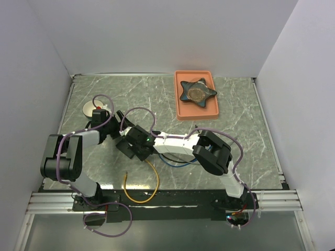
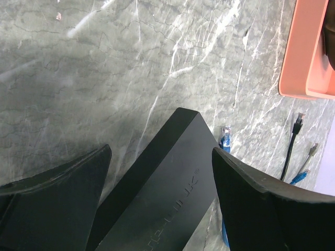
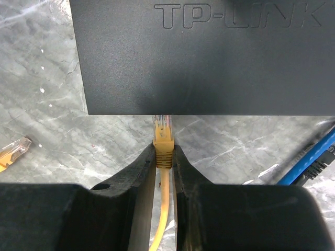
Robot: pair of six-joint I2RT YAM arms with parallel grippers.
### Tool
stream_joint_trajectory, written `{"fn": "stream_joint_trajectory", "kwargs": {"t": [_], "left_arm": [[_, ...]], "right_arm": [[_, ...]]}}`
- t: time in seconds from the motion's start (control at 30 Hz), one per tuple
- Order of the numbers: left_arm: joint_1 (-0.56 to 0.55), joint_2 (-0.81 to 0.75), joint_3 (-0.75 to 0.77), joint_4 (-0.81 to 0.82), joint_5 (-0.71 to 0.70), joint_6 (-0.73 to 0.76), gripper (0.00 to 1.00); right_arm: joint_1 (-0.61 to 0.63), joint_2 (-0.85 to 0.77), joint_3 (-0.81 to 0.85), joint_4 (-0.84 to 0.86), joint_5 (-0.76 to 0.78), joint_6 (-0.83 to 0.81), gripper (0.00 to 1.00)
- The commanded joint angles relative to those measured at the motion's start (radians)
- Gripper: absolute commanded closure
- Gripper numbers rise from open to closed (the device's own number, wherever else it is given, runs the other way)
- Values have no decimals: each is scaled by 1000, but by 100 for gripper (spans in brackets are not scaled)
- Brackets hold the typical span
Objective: Insert the plug into the switch port
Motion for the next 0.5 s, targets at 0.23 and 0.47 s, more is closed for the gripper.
{"fn": "stream_joint_trajectory", "kwargs": {"t": [0.23,0.47], "left_arm": [[-4,6,-50,-111,3,27,14],[-12,11,-55,-102,25,22,17]], "right_arm": [[5,25,67,-15,53,43,100],[5,21,76,21,64,69,100]]}}
